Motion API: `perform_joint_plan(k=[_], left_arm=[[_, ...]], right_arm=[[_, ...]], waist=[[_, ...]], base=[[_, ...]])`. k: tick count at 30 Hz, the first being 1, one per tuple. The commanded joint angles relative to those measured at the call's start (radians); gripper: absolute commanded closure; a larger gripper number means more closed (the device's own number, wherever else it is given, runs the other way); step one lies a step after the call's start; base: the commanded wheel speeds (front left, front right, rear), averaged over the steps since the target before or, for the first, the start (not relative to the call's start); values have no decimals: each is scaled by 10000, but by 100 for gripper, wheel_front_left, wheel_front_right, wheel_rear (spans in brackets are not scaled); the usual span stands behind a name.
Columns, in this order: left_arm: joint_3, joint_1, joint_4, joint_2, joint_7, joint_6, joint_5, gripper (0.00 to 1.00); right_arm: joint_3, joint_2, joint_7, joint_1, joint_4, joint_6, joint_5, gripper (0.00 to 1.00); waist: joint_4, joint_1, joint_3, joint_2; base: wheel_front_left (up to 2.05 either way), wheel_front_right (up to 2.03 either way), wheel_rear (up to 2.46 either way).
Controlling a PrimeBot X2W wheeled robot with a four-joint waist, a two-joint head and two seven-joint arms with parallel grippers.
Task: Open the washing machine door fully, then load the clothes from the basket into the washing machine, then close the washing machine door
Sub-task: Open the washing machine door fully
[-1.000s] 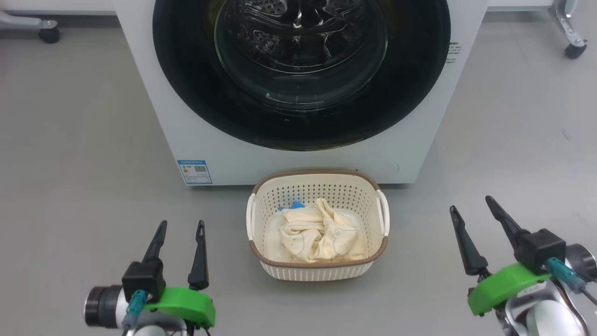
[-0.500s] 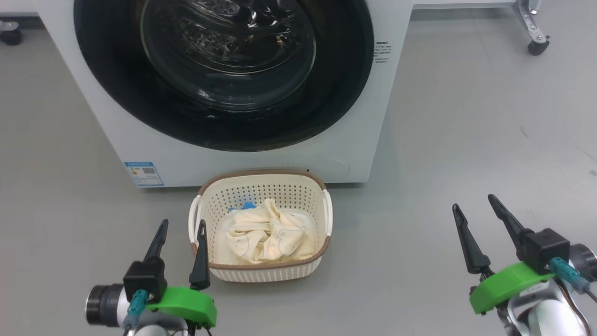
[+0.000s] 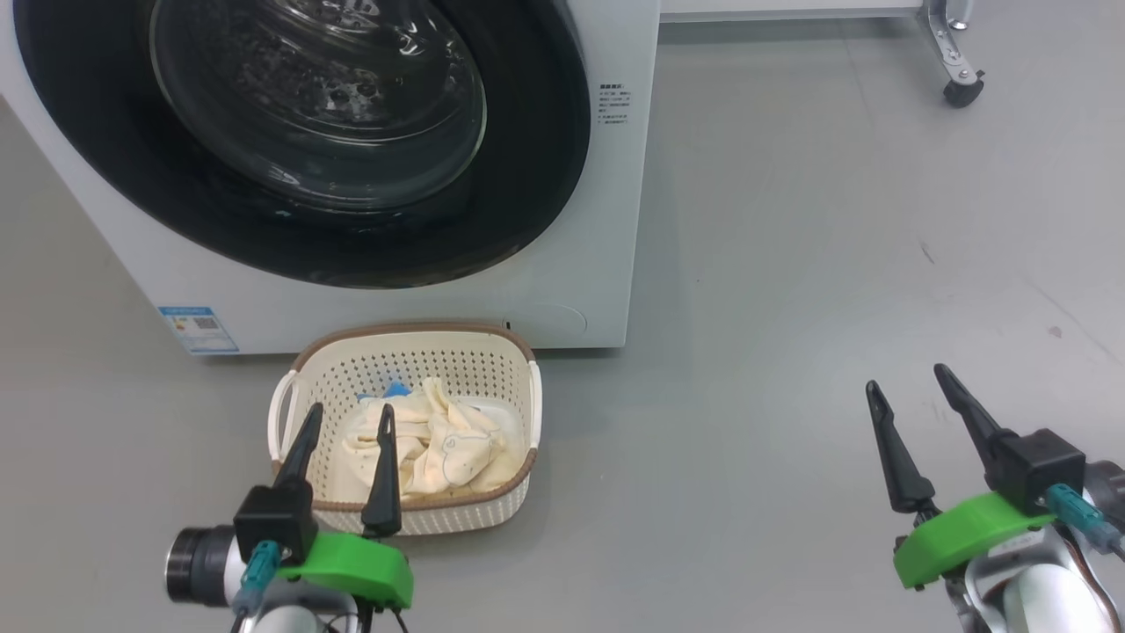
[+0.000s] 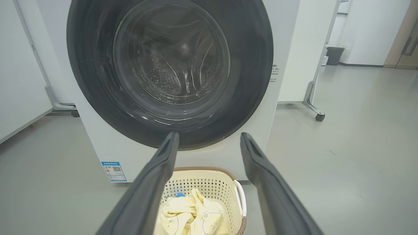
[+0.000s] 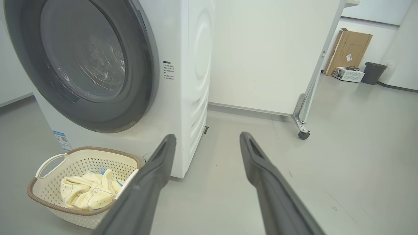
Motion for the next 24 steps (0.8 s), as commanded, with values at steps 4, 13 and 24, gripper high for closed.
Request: perform_joint_plan(k=[4,13,24], left_arm=[[373,-447,-318,181,-113,11,85,0],[369,-447,-263,184,-113,68,151,0],[374,-453,-342,180,-113,81,184,0]], right_arm=[[255,-109,-134,-523,-330,37,73,0],[223,-108,-145,-524,-322,37,35,0],[204,-108,-163,-536,-322,37,11,0]], waist=[[-25,0,11,0],[-40,0,29,0],[-19,0,71,0]], base=[[50,50,-101],[8,8,-17],[0,0,0]])
